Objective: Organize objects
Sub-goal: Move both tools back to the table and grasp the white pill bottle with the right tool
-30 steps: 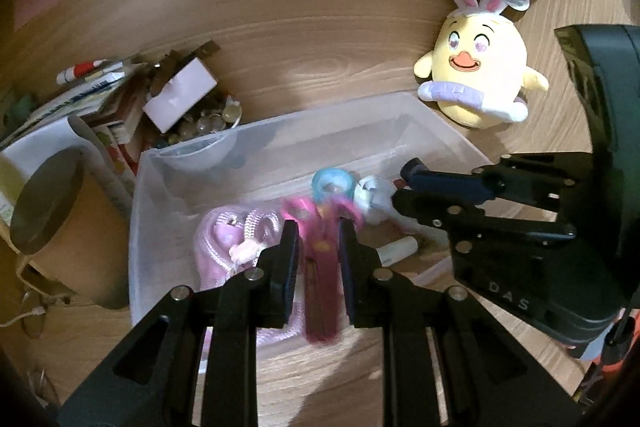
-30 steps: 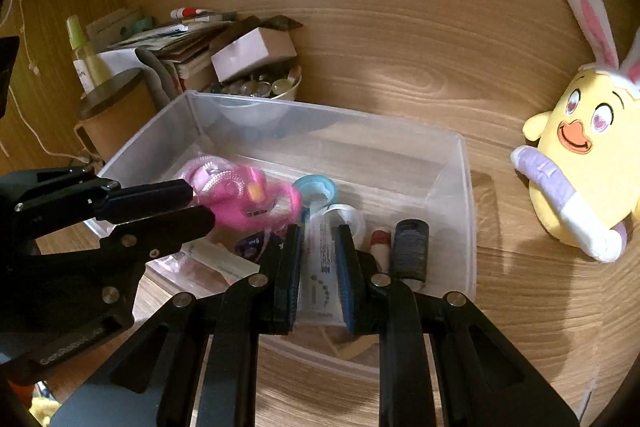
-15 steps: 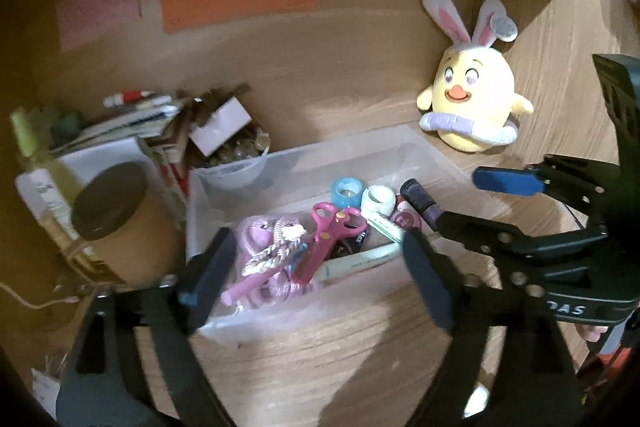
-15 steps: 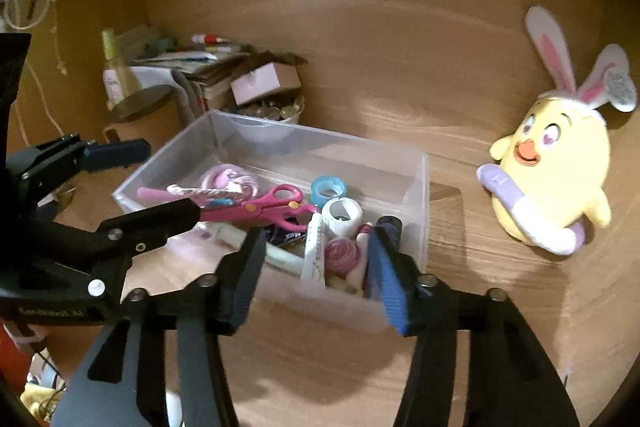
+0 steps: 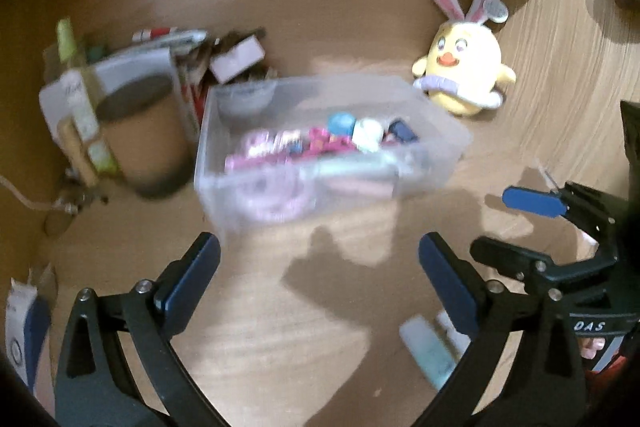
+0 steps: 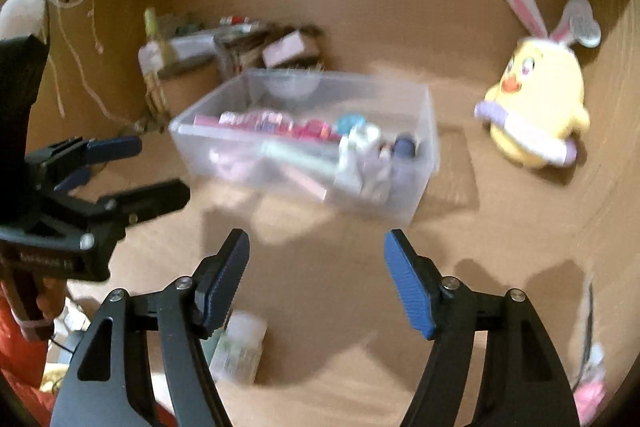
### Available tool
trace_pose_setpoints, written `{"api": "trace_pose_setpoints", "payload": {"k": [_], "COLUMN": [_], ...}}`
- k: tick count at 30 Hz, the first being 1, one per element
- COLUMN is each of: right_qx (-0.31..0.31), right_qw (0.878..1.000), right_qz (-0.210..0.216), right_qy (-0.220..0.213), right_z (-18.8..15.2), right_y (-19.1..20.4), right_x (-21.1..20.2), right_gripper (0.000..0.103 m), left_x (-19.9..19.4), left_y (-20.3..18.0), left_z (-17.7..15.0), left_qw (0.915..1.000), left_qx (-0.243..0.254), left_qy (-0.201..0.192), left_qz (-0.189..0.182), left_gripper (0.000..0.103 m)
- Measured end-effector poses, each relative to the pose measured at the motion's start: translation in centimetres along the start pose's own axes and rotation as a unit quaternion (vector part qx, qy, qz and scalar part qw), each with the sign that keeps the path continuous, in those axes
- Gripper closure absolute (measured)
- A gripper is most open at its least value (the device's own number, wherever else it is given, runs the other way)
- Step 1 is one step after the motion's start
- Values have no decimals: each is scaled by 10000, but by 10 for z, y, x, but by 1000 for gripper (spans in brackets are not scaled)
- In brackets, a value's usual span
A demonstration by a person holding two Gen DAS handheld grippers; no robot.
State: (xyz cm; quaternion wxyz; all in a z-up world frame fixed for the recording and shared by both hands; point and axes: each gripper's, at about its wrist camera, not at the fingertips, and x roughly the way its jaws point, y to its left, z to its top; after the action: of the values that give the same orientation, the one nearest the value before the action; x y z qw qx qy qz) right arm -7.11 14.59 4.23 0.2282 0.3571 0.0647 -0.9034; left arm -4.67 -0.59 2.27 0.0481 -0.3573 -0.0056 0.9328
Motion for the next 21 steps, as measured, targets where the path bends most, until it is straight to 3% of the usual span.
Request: {"api": "trace_pose_setpoints", "payload": {"k": [10, 13, 15, 17, 21], "right_qx": [407, 310, 221, 205, 237], "right_qw": [9965, 9965, 9965, 9965, 9978], "right_qz": [472, 502, 492, 493, 329], "right_qy": [564, 591, 633, 650, 533], "right_z": [-46, -51, -54, -58, -60], "right_y": [8, 13, 15, 13, 6], "right_x": [16, 16, 16, 16, 11], "right_gripper": [37, 51, 69, 76, 76], "left_x": [2, 0, -2, 0, 6], "left_y": [-11, -20, -24, -30, -44], "left_z": [-43, -51, -54, -57, -61], "left_qw": [9990, 9986, 9984, 9978, 9969], "left_qx": [-72, -23, -29, -45, -13], "left_qy": [448, 515, 545, 608, 721], "left_qz": [-61, -119, -160, -263, -302], "left_gripper": [2, 2, 2, 2, 2]}}
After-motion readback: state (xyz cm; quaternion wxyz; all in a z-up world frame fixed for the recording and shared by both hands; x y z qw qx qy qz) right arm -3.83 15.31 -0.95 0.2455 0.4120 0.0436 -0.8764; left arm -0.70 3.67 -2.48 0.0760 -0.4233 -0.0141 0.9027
